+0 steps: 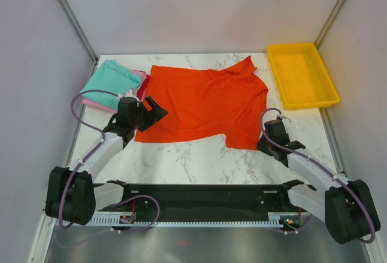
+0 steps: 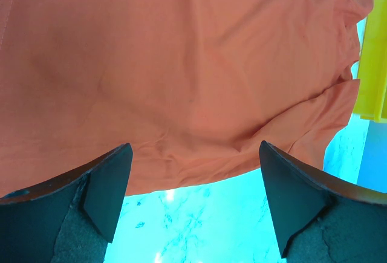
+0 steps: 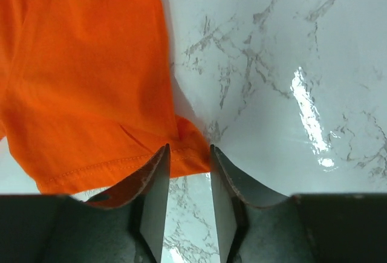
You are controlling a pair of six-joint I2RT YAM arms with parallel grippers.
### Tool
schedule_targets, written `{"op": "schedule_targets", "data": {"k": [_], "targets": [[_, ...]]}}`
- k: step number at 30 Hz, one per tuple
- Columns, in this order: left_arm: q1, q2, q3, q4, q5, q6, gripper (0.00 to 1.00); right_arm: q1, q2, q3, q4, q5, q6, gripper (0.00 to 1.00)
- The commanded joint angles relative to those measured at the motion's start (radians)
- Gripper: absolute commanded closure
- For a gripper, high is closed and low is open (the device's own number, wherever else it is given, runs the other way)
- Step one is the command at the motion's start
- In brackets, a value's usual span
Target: Fold and stack the t-shirts
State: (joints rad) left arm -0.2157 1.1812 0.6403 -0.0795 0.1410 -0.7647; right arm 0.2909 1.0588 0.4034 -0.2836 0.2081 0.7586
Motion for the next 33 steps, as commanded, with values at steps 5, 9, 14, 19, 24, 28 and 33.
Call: {"op": "schedule_targets", "data": {"k": [5, 9, 14, 19, 24, 28, 33], "targets": [[-0.001, -0.009, 0.022, 0.014, 0.003, 0.038, 0.07, 0.007, -0.092, -0.02, -0.031, -0.016, 0.018, 0.51], [-0.001, -0.011, 0.024, 0.009, 0.002, 0.038, 0.07, 0.01, -0.065, -0.018, -0.026, -0.015, 0.016, 0.52], [-0.001, -0.011, 0.025, 0.006, -0.004, 0.039, 0.07, 0.011, -0.025, -0.017, 0.003, 0.002, 0.018, 0.57], [-0.001, -0.011, 0.025, 0.004, -0.003, 0.038, 0.07, 0.013, 0.036, -0.009, 0.029, -0.009, 0.021, 0.63], [-0.001, -0.009, 0.028, -0.008, -0.007, 0.031, 0.06, 0.014, 0.009, -0.005, 0.014, -0.027, 0.008, 0.93], [0.001, -0.009, 0.035, -0.042, -0.049, 0.008, 0.05, 0.013, -0.077, 0.017, -0.025, -0.059, 0.004, 1.0], [0.001, -0.041, 0.026, -0.083, -0.116, -0.024, 0.06, 0.014, -0.154, 0.116, -0.068, -0.068, -0.028, 1.0]]}}
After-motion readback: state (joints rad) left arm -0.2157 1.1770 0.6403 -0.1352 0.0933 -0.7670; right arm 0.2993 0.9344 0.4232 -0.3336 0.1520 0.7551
